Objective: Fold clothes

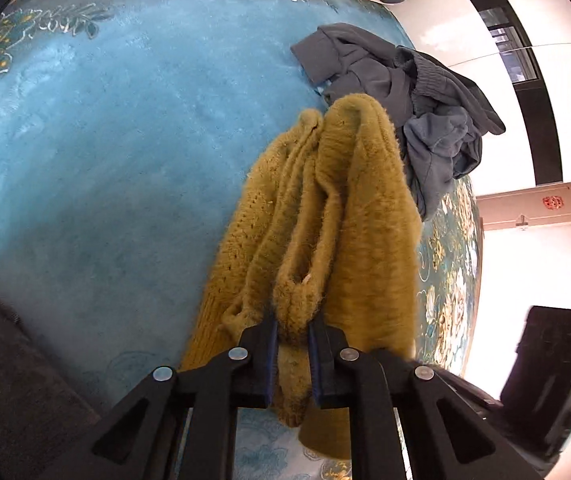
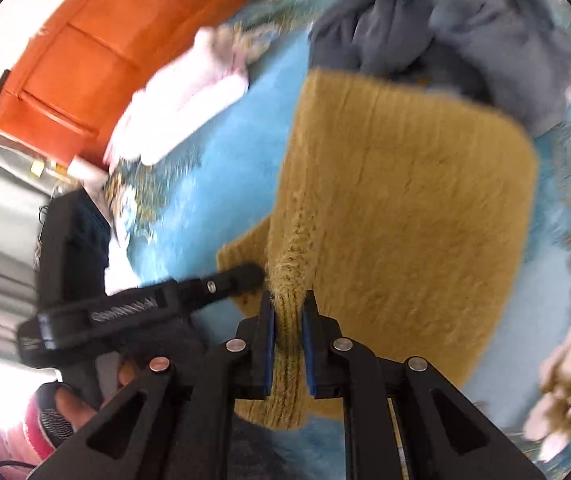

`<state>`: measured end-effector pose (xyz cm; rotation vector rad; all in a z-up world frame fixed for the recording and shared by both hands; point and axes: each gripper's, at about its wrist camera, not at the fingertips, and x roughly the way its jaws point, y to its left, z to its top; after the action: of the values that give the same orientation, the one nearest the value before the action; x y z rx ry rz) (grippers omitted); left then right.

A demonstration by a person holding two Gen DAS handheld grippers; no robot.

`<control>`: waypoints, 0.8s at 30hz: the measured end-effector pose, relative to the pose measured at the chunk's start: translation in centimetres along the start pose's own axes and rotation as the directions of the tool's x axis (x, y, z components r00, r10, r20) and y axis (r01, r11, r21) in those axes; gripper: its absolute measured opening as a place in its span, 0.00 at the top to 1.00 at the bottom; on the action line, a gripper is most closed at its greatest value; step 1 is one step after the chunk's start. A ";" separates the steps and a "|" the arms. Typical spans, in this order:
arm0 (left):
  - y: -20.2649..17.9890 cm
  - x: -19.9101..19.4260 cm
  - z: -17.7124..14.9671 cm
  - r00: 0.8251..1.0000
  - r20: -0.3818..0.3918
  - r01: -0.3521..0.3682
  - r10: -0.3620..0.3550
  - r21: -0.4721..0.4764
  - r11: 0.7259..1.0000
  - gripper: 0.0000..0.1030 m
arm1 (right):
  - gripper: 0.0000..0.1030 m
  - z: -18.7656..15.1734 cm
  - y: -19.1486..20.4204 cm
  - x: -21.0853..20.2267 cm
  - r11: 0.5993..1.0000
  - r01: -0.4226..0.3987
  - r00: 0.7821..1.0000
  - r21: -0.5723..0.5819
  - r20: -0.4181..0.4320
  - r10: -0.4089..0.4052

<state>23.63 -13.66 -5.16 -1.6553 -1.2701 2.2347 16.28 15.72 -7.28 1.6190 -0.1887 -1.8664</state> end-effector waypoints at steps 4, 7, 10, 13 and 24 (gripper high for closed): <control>1.2 0.8 0.0 0.998 -0.032 0.054 -0.056 -0.068 0.996 0.84 | 0.88 -0.4 -0.2 1.0 1.000 -0.018 0.999 0.020 -0.036 0.018; 2.7 0.8 0.2 0.990 -0.032 0.127 -0.134 -0.156 0.979 0.74 | 0.85 -0.5 -0.3 1.2 1.000 -0.021 0.998 0.019 -0.051 0.022; 3.2 0.5 0.5 0.985 -0.003 0.171 -0.175 -0.195 0.966 0.45 | 0.85 -0.3 -0.1 2.4 0.999 -0.023 0.997 0.027 -0.072 0.025; 3.1 0.1 0.8 0.981 0.036 0.194 -0.190 -0.195 0.961 0.38 | 0.70 -0.5 0.0 1.8 0.998 -0.059 0.997 0.011 -0.057 0.059; 0.2 2.9 1.1 0.995 -0.072 0.068 -0.069 -0.023 0.997 0.28 | 0.43 -0.2 -7.2 -3.4 0.980 -0.011 0.996 0.197 0.092 -0.007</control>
<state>21.58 -12.90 -7.37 -1.6575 -1.3155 2.1090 13.89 23.24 -8.12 1.6618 -0.4278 -1.9738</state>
